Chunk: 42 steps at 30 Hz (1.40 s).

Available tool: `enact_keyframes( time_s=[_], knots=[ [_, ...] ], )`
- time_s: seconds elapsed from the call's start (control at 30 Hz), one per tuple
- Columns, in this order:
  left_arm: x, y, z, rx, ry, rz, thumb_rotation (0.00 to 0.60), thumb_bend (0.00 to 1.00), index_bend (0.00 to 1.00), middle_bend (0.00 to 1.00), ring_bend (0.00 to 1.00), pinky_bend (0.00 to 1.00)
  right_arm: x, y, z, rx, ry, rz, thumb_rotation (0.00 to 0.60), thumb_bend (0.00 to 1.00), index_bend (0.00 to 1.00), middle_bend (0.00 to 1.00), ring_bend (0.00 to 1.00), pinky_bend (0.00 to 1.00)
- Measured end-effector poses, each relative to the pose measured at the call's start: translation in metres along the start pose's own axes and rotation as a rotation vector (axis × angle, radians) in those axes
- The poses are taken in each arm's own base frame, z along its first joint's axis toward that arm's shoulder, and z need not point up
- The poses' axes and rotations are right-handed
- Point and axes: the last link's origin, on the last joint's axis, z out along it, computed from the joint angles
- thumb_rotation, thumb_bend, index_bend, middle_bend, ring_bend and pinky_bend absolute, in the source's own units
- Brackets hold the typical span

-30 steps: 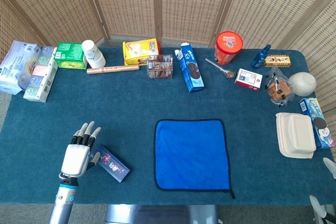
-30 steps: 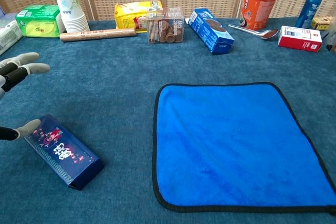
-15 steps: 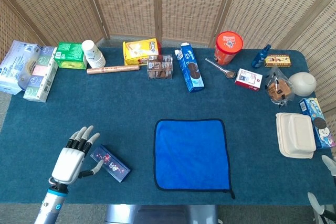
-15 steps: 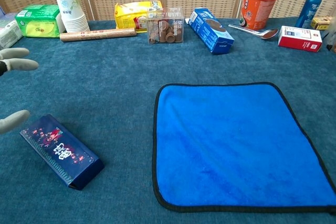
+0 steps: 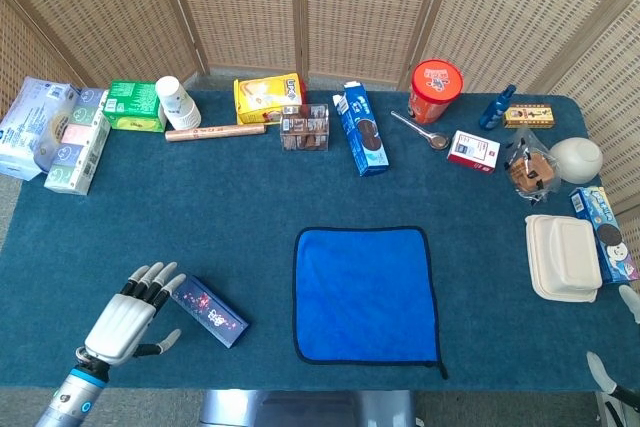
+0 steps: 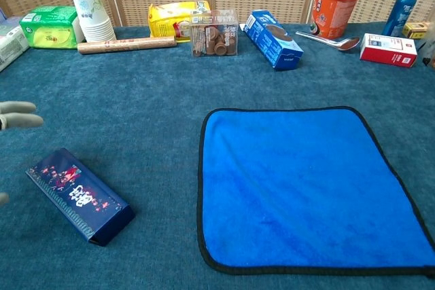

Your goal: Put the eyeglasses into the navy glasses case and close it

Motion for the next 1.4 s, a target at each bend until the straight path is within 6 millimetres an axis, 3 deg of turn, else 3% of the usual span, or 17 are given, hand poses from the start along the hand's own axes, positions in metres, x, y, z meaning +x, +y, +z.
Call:
enact_keyframes(
  time_s=[0.13, 0.3, 0.8, 1.07, 1.23, 1.4],
  knots=[
    [-0.001, 0.001, 0.005, -0.011, -0.039, 0.077, 0.561, 0.28, 0.05, 0.0, 0.0, 0.05, -0.002, -0.004, 0.003, -0.008, 0.002, -0.011, 0.22, 0.35, 0.0, 0.12, 0.0, 0.13],
    [-0.004, 0.008, 0.012, -0.022, -0.025, 0.139, 0.599, 0.28, 0.05, 0.0, 0.0, 0.05, -0.003, -0.006, 0.004, -0.009, -0.007, -0.026, 0.217, 0.35, 0.0, 0.12, 0.0, 0.13],
    [-0.018, 0.027, 0.03, -0.074, 0.007, 0.195, 0.599, 0.28, 0.07, 0.0, 0.0, 0.05, -0.005, -0.008, 0.005, -0.015, -0.061, -0.188, 0.219, 0.35, 0.0, 0.12, 0.0, 0.13],
    [-0.022, 0.035, 0.041, -0.095, -0.01, 0.21, 0.6, 0.28, 0.09, 0.0, 0.0, 0.04, -0.004, -0.011, 0.004, -0.013, -0.062, -0.176, 0.214, 0.35, 0.0, 0.12, 0.0, 0.13],
    [-0.022, 0.041, 0.05, -0.115, -0.01, 0.222, 0.599, 0.28, 0.23, 0.0, 0.0, 0.04, -0.002, -0.01, 0.001, -0.015, -0.05, -0.164, 0.217, 0.35, 0.0, 0.12, 0.0, 0.13],
    [-0.022, 0.045, 0.055, -0.131, -0.003, 0.247, 0.6, 0.28, 0.29, 0.0, 0.0, 0.04, 0.0, -0.009, -0.001, -0.022, -0.039, -0.151, 0.22, 0.35, 0.0, 0.12, 0.0, 0.13]
  ],
)
